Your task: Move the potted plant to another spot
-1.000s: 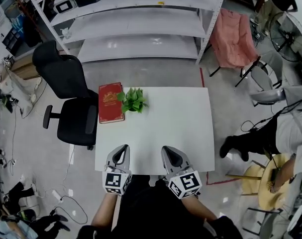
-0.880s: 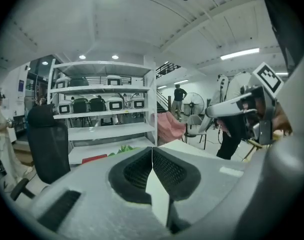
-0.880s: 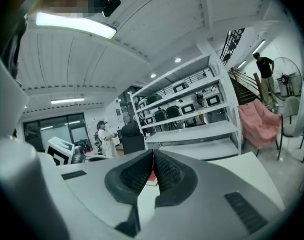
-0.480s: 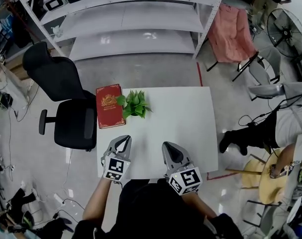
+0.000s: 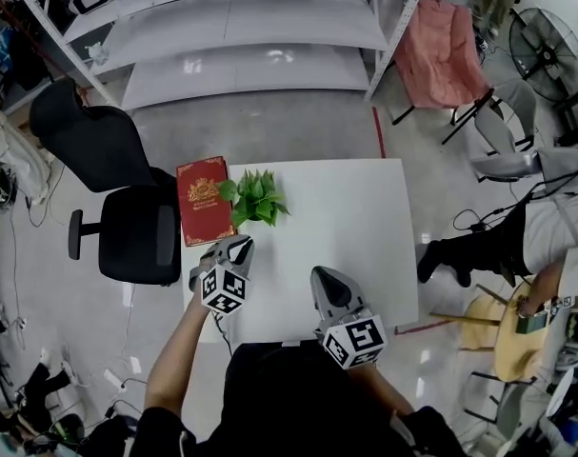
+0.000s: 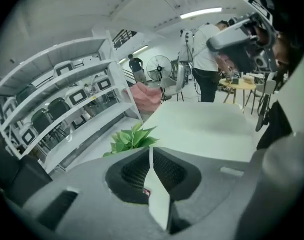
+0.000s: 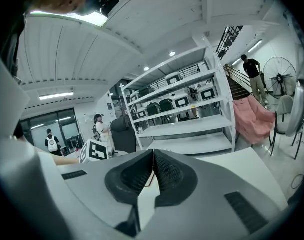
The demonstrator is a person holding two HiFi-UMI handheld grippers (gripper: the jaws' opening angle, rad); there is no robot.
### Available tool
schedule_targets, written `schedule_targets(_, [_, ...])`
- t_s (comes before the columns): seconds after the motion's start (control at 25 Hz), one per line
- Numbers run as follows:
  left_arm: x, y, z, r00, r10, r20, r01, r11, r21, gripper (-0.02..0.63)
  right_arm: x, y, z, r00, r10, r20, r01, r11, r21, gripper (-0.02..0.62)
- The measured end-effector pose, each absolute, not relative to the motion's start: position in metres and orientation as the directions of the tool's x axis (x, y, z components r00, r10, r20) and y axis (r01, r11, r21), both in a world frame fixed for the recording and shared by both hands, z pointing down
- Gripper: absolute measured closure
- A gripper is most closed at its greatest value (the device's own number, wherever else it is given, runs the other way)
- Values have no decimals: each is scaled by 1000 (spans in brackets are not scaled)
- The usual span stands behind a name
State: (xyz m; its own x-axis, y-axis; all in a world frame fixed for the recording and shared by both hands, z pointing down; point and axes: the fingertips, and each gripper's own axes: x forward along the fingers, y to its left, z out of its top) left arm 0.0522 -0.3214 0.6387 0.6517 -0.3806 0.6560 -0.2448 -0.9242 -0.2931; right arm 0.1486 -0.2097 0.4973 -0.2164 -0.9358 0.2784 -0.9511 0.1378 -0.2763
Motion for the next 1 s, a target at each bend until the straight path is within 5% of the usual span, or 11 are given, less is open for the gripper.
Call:
schedule_targets(0.24, [64, -333, 675, 595, -275, 755, -95, -957, -274, 581, 157, -212, 504, -196, -935, 297, -954, 112, -279, 581])
schedule_targets(0.36, [64, -341, 690, 550, -242, 800, -33, -963, -268, 497, 161, -213, 508, -185, -933, 308, -954, 95, -284, 582])
schedule_targets(1.0, [67, -379, 739, 404, -219, 888, 146, -943, -298, 491, 162, -216, 520, -190, -920, 342, -952, 87, -293, 581])
